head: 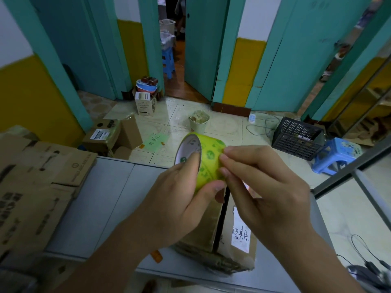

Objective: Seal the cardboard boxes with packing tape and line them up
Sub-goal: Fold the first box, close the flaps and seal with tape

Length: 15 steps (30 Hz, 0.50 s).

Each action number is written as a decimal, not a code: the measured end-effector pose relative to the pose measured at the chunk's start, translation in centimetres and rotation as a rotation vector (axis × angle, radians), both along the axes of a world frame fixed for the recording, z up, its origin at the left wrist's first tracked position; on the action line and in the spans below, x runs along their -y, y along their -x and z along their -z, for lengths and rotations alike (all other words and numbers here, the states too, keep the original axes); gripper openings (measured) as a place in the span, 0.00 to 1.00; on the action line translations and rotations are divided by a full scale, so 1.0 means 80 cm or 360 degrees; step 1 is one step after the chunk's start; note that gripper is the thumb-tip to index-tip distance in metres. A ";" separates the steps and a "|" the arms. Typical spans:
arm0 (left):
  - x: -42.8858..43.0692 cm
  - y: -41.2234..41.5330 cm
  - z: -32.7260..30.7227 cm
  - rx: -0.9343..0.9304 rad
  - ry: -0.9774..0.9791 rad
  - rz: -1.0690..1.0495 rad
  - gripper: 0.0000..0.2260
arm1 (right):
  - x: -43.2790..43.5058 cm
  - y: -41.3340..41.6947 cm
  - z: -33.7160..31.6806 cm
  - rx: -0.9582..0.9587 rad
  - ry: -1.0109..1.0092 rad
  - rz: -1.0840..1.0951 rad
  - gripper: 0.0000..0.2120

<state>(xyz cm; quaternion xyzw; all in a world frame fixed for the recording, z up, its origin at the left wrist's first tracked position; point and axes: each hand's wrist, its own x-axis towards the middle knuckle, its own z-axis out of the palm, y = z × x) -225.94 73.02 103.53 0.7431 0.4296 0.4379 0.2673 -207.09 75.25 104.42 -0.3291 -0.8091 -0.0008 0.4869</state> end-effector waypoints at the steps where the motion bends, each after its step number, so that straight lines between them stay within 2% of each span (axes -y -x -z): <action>1: 0.000 0.001 0.000 0.0017 -0.0007 0.0002 0.14 | 0.001 -0.001 0.002 0.0007 0.0001 -0.0033 0.08; 5: -0.002 0.007 0.003 -0.0032 0.0112 0.0000 0.20 | -0.003 -0.006 -0.004 0.0027 0.0053 -0.0057 0.06; 9: -0.002 0.007 0.003 -0.0034 0.0083 0.0081 0.13 | -0.009 -0.009 -0.013 0.0082 0.0038 -0.0040 0.05; 15: 0.004 0.004 0.010 0.0043 0.0134 0.0078 0.14 | -0.003 -0.009 -0.010 0.0083 0.0044 -0.0060 0.03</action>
